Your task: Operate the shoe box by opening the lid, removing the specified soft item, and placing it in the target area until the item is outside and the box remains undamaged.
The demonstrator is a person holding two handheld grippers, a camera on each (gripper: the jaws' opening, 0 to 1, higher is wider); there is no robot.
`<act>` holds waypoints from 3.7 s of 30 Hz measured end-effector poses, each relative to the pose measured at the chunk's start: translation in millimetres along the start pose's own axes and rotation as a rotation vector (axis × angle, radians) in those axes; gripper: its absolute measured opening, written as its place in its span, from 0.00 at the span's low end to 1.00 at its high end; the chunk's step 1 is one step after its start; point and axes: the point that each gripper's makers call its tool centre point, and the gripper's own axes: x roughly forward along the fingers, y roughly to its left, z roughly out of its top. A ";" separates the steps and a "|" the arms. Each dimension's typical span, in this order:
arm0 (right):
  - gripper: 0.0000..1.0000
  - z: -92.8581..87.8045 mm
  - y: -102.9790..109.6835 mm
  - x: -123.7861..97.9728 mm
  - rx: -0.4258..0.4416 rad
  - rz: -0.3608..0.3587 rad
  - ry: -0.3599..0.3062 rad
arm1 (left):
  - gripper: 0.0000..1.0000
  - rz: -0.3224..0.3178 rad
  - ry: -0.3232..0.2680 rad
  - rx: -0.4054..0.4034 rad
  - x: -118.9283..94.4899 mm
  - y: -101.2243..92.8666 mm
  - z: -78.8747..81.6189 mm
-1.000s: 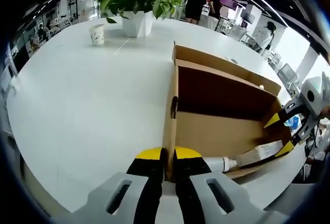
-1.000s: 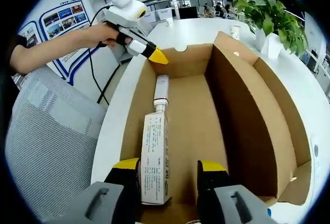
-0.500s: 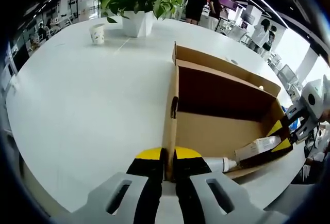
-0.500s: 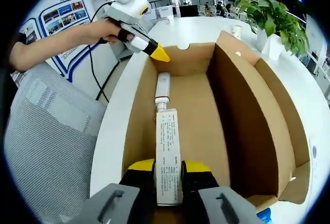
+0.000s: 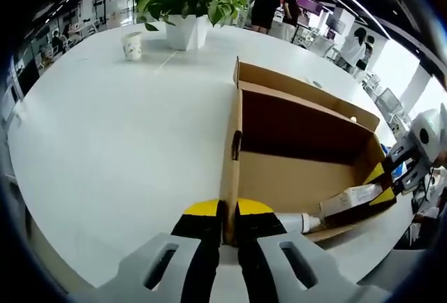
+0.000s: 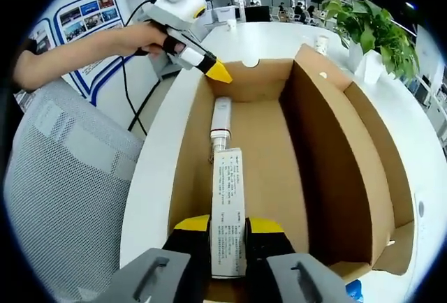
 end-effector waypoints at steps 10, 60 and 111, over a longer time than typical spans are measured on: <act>0.14 11.8 0.4 -14.5 -0.003 -0.011 -0.028 | 0.04 0.003 0.001 0.004 1.3 2.8 0.1; 0.14 49.8 6.7 -117.6 -0.108 -0.094 -0.128 | 0.05 -0.001 -0.012 -0.001 2.1 3.7 0.2; 0.14 10.0 -23.1 -212.5 -0.120 -0.194 -0.131 | 0.04 0.018 -0.011 0.019 5.1 3.9 -0.8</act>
